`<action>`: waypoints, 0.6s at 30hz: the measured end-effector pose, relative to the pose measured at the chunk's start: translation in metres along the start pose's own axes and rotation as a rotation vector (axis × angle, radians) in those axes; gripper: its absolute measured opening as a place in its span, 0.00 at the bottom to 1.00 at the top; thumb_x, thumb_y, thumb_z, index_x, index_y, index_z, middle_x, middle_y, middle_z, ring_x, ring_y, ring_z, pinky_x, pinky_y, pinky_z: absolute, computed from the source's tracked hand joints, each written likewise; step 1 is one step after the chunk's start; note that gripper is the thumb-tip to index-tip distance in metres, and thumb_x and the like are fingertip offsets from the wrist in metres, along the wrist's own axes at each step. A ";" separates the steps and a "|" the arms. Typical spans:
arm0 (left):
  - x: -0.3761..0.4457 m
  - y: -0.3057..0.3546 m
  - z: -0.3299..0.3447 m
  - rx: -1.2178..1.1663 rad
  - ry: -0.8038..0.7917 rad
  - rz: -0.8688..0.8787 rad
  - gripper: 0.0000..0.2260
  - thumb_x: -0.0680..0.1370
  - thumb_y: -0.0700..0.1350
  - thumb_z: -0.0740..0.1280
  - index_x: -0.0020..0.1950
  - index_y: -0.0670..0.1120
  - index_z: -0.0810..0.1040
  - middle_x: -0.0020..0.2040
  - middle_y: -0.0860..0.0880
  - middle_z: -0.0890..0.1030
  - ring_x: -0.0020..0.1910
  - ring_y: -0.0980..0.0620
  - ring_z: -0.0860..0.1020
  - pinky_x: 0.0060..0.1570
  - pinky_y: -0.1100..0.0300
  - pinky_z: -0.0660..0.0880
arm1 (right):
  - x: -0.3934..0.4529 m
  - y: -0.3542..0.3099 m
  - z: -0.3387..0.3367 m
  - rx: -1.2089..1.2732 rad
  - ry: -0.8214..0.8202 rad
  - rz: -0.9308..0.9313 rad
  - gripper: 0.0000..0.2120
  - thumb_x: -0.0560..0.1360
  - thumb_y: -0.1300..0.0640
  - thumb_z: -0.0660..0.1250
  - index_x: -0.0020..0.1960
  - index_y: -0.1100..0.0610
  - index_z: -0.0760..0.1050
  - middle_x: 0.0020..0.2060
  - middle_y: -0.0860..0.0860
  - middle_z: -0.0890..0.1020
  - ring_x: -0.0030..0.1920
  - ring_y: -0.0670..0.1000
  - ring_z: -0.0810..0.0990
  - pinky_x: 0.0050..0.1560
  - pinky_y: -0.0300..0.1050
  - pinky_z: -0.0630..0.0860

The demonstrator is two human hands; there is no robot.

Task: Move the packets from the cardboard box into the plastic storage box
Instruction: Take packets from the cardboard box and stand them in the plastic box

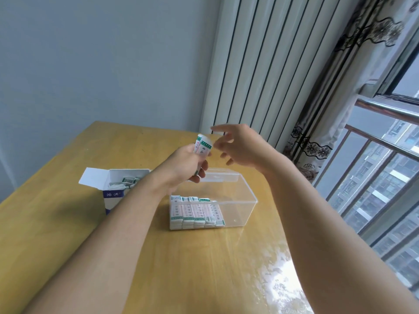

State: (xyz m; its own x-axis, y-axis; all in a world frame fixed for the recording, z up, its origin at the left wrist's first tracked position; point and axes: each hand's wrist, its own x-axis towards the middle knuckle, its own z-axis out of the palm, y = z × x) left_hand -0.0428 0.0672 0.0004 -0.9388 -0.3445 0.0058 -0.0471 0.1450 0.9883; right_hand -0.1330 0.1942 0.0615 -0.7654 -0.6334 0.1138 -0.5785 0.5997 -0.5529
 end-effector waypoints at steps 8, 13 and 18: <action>0.003 -0.006 0.006 -0.049 -0.057 -0.072 0.11 0.83 0.34 0.58 0.61 0.41 0.76 0.43 0.43 0.79 0.42 0.47 0.80 0.43 0.56 0.77 | -0.006 0.022 0.030 0.092 0.169 -0.238 0.12 0.80 0.62 0.67 0.60 0.50 0.82 0.45 0.45 0.86 0.40 0.41 0.81 0.37 0.28 0.70; 0.004 -0.009 0.005 -0.065 -0.072 -0.096 0.12 0.83 0.33 0.59 0.63 0.43 0.76 0.47 0.42 0.84 0.44 0.46 0.82 0.41 0.57 0.80 | -0.005 0.041 0.033 0.190 0.190 -0.264 0.13 0.81 0.61 0.68 0.60 0.45 0.81 0.40 0.44 0.84 0.40 0.39 0.81 0.37 0.31 0.72; 0.009 -0.011 0.004 -0.035 0.034 -0.063 0.17 0.81 0.30 0.57 0.64 0.45 0.75 0.43 0.45 0.85 0.37 0.50 0.78 0.33 0.60 0.73 | -0.003 0.044 0.027 0.067 0.122 -0.259 0.12 0.81 0.61 0.65 0.57 0.46 0.81 0.42 0.44 0.83 0.36 0.41 0.81 0.40 0.41 0.79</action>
State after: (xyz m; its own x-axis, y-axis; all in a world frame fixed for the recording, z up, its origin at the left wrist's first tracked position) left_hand -0.0525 0.0663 -0.0106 -0.9220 -0.3836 -0.0519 -0.0931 0.0896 0.9916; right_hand -0.1485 0.2095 0.0142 -0.6256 -0.6950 0.3542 -0.7419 0.3898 -0.5455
